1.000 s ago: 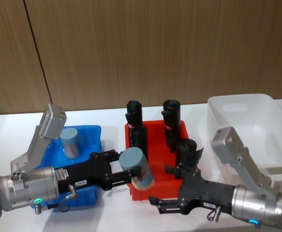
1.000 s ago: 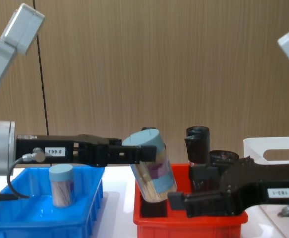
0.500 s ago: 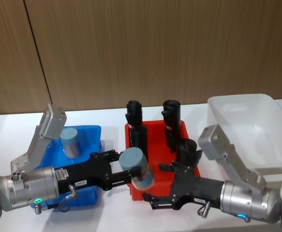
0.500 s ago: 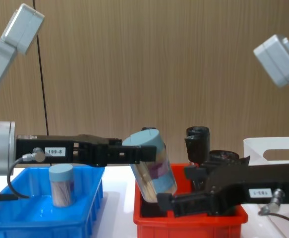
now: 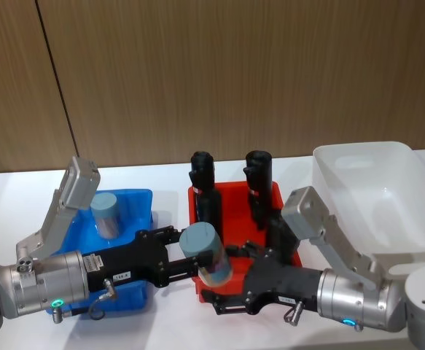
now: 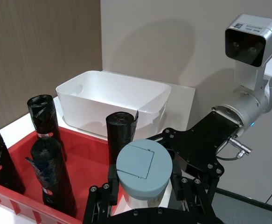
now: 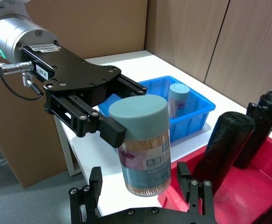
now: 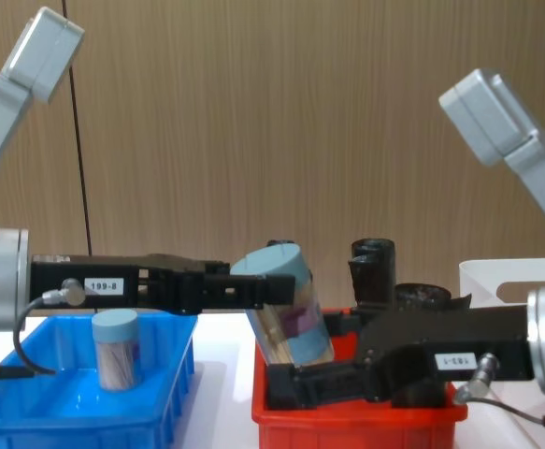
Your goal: Pick the cotton swabs from the blue box and place them into the white box.
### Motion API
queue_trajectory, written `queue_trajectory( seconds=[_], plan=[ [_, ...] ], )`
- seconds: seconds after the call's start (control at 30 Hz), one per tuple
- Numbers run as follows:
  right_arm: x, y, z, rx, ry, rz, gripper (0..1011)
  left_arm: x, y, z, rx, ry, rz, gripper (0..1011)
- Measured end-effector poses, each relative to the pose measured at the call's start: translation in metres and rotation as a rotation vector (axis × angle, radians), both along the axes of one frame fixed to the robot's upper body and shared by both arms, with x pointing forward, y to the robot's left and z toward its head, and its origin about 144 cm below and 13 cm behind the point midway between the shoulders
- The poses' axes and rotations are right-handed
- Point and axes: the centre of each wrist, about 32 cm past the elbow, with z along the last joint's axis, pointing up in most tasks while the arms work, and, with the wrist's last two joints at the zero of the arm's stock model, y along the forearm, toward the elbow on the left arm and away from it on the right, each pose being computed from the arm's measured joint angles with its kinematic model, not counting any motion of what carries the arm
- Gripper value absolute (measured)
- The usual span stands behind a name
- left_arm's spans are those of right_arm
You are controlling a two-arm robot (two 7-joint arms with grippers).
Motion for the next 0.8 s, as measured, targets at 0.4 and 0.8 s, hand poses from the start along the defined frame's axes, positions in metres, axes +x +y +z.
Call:
queue_trajectory(
  seconds=[0.4,0.8],
  plan=[
    [0.005,0.009,0.001,0.0,-0.009,0.006,1002,0.0,0.0,0.0,0.0,0.0,0.0,660],
    [0.008,0.014,0.002,-0.002,-0.013,0.009,864,0.0,0.0,0.0,0.0,0.0,0.0,660]
  ],
)
